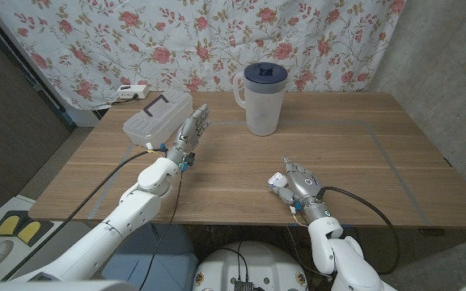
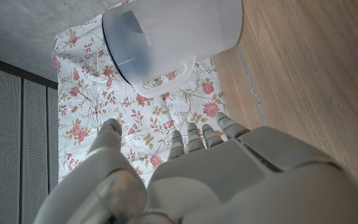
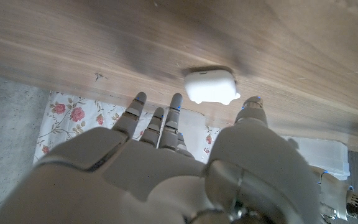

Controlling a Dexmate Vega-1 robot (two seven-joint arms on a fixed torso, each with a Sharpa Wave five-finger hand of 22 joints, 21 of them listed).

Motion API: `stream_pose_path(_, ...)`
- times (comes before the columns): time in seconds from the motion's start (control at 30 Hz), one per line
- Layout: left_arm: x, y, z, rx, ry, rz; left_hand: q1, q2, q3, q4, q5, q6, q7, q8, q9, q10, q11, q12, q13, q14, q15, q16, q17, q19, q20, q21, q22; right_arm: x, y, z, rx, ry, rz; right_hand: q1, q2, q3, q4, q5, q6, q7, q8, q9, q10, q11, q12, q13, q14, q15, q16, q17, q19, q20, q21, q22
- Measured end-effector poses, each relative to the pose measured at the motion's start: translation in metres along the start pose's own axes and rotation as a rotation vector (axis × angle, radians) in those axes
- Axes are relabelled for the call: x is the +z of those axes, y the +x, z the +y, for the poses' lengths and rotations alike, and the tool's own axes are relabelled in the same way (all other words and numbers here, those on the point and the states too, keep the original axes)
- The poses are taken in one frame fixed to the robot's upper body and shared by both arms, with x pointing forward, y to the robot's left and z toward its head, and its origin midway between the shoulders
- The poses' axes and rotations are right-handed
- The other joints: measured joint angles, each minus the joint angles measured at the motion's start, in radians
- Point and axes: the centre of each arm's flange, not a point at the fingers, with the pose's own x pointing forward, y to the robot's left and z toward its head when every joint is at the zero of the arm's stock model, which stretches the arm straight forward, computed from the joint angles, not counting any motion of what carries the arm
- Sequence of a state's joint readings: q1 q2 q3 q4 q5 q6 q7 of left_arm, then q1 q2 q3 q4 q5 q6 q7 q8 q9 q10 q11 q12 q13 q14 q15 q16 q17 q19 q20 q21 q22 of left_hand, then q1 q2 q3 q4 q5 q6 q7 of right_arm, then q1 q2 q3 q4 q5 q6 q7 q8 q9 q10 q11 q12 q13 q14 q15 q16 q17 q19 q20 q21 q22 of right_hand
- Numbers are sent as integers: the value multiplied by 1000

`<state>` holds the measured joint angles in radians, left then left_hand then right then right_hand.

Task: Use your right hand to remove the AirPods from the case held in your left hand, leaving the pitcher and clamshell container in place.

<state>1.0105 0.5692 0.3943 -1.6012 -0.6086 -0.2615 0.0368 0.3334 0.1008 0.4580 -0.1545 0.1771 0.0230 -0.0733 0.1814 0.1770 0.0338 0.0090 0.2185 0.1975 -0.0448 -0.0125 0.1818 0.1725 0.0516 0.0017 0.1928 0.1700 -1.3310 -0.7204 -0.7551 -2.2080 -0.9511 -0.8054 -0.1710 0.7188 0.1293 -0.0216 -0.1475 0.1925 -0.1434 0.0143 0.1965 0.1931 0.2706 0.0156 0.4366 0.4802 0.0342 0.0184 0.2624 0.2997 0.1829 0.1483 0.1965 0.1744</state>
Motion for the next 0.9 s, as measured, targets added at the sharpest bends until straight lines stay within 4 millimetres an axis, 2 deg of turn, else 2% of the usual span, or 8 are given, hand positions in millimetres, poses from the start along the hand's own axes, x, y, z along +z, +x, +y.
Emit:
stream_pose_path(0.23, 0, 0, 0, 0, 0, 1, 1, -1, 0, 0, 0, 0, 0, 0, 0, 0, 0, 0, 0, 0, 0, 0, 0, 0, 0, 0, 0, -1, 1, 0, 2, 0, 5, 13, 3, 8, -8, 4, 0, 0, 0, 0, -5, -5, 4, 5, 0, 0, 0, 5, -4, -4, 0, 0)
stream_pose_path(0.37, 0, 0, -1, 4, 0, 1, 1, -1, 0, 0, 0, 0, 0, 0, 0, 0, 0, 0, 0, 0, 0, 0, 0, 0, 0, 0, 0, -1, 2, 1, 4, -1, 6, 17, 6, 12, -4, 4, 0, 0, 0, 0, -5, -5, 8, 9, -2, -2, 0, 5, -7, -7, 0, 0)
stream_pose_path(0.9, -4, 0, -6, 0, -4, 6, 1, -1, 0, 0, 0, 0, 0, 0, 0, 0, 0, 0, 0, 0, 0, 0, 0, 0, 0, 0, 0, -4, 0, 5, 21, 5, 4, 55, 3, 39, -11, 11, 0, 0, 0, 0, 4, -15, 34, 35, -2, -2, -4, 9, -3, -4, 0, 0)
